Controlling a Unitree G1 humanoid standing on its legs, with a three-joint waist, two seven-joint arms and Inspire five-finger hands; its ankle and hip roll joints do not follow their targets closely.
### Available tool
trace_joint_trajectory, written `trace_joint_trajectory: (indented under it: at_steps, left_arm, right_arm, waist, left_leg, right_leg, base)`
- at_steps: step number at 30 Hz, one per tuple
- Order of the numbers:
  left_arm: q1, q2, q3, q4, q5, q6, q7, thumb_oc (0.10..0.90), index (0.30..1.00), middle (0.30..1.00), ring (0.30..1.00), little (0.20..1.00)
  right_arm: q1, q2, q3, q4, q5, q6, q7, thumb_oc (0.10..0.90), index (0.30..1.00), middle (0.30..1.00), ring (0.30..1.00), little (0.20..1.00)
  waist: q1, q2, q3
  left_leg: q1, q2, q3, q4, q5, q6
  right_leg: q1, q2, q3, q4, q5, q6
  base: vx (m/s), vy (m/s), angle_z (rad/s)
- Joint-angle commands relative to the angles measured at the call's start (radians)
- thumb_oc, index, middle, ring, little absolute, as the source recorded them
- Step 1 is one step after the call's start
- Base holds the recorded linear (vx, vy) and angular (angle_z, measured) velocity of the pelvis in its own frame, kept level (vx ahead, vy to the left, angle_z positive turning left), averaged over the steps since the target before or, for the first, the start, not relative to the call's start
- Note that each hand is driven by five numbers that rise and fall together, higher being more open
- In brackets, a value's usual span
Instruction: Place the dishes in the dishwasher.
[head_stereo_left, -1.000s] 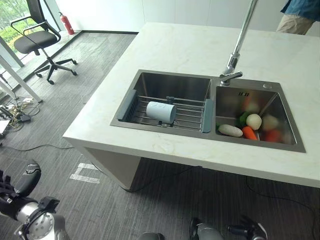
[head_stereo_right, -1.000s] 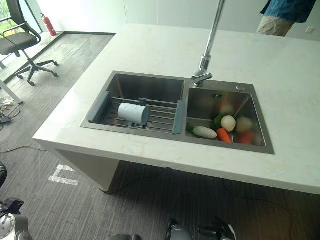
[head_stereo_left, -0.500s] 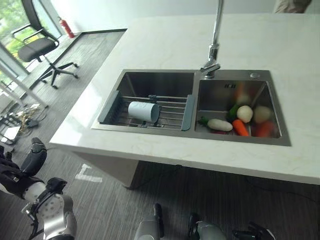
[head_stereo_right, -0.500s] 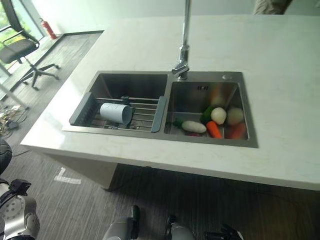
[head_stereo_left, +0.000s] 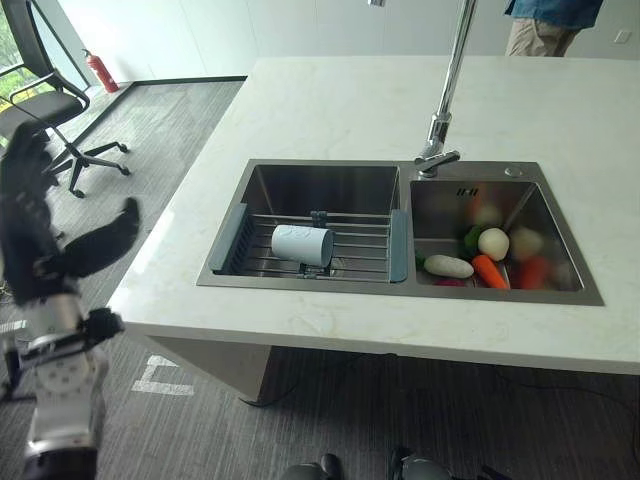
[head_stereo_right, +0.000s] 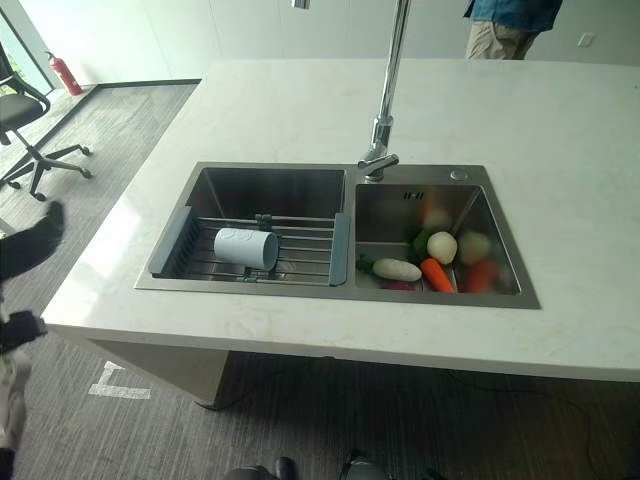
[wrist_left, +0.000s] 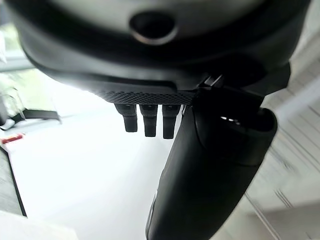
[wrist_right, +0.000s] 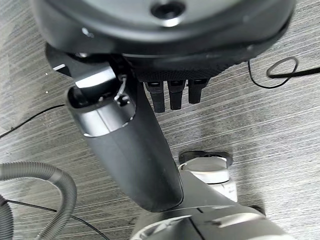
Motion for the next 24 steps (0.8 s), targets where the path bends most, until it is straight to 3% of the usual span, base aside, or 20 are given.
trace_joint_trajectory:
  at_steps: [1,4,7,15,24]
  left_arm:
    - [-0.088,0.097,0.022,-0.071,-0.011,0.048,-0.13,0.8,0.9,0.9,0.9,0.9]
    - [-0.122,0.142,0.0,-0.066,-0.022,0.098,-0.192,0.8,0.9,0.9,0.9,0.9]
    - [-0.181,0.214,-0.05,-0.036,-0.031,0.189,-0.31,0.8,0.9,0.9,0.9,0.9]
    - [-0.393,0.368,-0.254,0.113,-0.02,0.332,-0.516,0.8,0.9,0.9,0.9,0.9]
    - [-0.62,0.484,-0.468,0.254,0.078,0.343,-0.615,0.8,0.9,0.9,0.9,0.9]
  right_arm:
    - [0.003,-0.044,0.001,0.025,0.018,0.018,-0.001,0.8,0.9,0.9,0.9,0.9]
    - [0.0,-0.052,-0.003,0.032,0.022,0.03,0.002,0.8,0.9,0.9,0.9,0.9]
    - [-0.002,-0.064,-0.01,0.048,0.024,0.047,0.006,0.8,0.9,0.9,0.9,0.9]
    - [-0.002,-0.113,-0.026,0.077,0.027,0.052,0.026,0.8,0.9,0.9,0.9,0.9]
    - [-0.002,-0.147,-0.023,0.07,0.04,0.062,0.038,0.8,0.9,0.9,0.9,0.9]
  waist:
    - [-0.026,0.015,-0.052]
    - [-0.032,0.02,-0.056]
    - [-0.044,0.029,-0.064]
    - [-0.08,0.053,-0.081]
    - [-0.104,0.073,-0.073]
  left_leg:
    - [-0.04,0.021,-0.039,0.076,-0.181,-0.025]
    - [-0.039,0.021,-0.034,0.076,-0.183,-0.024]
    - [-0.037,0.022,-0.025,0.076,-0.185,-0.023]
    - [-0.04,0.019,-0.019,0.076,-0.184,-0.026]
    - [-0.059,0.012,-0.013,0.076,-0.177,-0.03]
  right_leg:
    - [0.08,-0.076,0.061,-0.069,-0.071,0.169]
    - [0.076,-0.072,0.069,-0.069,-0.069,0.171]
    - [0.07,-0.067,0.081,-0.069,-0.067,0.175]
    - [0.052,-0.055,0.111,-0.069,-0.058,0.185]
    - [0.02,-0.06,0.135,-0.069,-0.043,0.199]
  base:
    - [0.04,-0.015,-0.16]
    - [0.03,-0.012,-0.08]
    - [0.04,-0.014,-0.05]
    - [0.05,-0.004,-0.09]
    - [0.02,0.012,-0.07]
